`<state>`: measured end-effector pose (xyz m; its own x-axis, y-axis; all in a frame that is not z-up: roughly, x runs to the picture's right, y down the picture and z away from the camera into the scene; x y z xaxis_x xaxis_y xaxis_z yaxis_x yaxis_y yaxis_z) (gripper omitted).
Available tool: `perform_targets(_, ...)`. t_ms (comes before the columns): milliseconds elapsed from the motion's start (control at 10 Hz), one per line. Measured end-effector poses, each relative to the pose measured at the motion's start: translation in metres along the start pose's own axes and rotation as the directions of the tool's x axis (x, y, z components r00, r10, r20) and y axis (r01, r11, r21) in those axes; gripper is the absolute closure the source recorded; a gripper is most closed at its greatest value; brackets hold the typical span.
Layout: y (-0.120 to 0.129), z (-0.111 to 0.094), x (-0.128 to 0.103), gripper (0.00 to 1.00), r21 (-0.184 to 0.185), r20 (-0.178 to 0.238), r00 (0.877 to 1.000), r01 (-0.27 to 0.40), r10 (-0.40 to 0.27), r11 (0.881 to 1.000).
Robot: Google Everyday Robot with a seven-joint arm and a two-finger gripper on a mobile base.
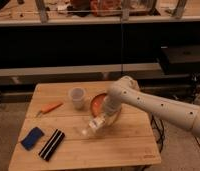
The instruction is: Place the bottle in the ceramic bowl
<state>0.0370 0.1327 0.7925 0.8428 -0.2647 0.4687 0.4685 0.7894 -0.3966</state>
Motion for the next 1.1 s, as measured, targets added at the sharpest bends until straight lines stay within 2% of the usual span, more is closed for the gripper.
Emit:
perform_targets(500, -0.017, -0.006, 0.009, 0.99, 0.009, 0.026, 1.0, -0.014, 0.014, 1.0)
perform_targets(1100, -0.034, -0.013, 0.021, 0.99, 0.027, 0.07, 0.996, -0.062, 0.06, 0.998)
